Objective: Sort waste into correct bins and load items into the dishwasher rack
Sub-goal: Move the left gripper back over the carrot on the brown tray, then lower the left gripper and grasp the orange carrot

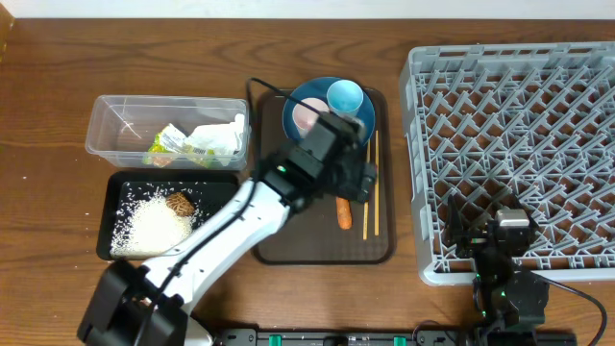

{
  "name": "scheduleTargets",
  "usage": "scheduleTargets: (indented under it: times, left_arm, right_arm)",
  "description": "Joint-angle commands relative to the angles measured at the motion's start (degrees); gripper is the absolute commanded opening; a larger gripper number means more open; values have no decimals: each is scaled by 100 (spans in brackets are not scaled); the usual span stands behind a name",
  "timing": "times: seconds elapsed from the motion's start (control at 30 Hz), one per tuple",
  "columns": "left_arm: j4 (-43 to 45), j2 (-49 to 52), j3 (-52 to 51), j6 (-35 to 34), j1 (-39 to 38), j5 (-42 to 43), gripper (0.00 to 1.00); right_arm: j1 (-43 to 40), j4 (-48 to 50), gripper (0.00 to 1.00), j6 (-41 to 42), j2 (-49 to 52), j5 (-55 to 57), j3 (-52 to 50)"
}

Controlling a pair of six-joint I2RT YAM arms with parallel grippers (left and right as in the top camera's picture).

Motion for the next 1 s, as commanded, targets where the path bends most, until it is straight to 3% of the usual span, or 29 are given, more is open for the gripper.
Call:
scheduleTargets:
  times: [0.0, 0.1, 0.13, 0.27, 0.37, 0.73, 0.83, 0.97]
  left_arm:
    - [146, 7, 50, -48, -120, 9, 98]
    - [339, 9, 50, -149, -140, -9, 97]
    - [348, 24, 50, -433, -151, -219, 92]
    - [127, 170, 46, -1051, -275, -1078, 91]
    - [72, 365, 48, -1145, -468, -1134, 81]
    - [-232, 1051, 48, -1222, -890, -1862, 78]
    - [-238, 1067, 48, -1388, -876, -1939, 70]
    - [-216, 1086, 48, -1639, -876, -2059, 68]
  right_arm:
    - [-42, -17, 99, -48, -20, -26, -13]
    - [-42, -17, 99, -48, -20, -26, -13]
    - [-42, -17, 99, -48, -20, -26, -13]
    - [-42, -17, 99, -48, -20, -26, -13]
    - [-42, -17, 99, -48, -20, -26, -13]
    - [-42, -17, 99, -48, -20, -26, -13]
    - [-42, -17, 99, -48, -20, -26, -13]
    - [-42, -17, 99, -48, -20, -26, -13]
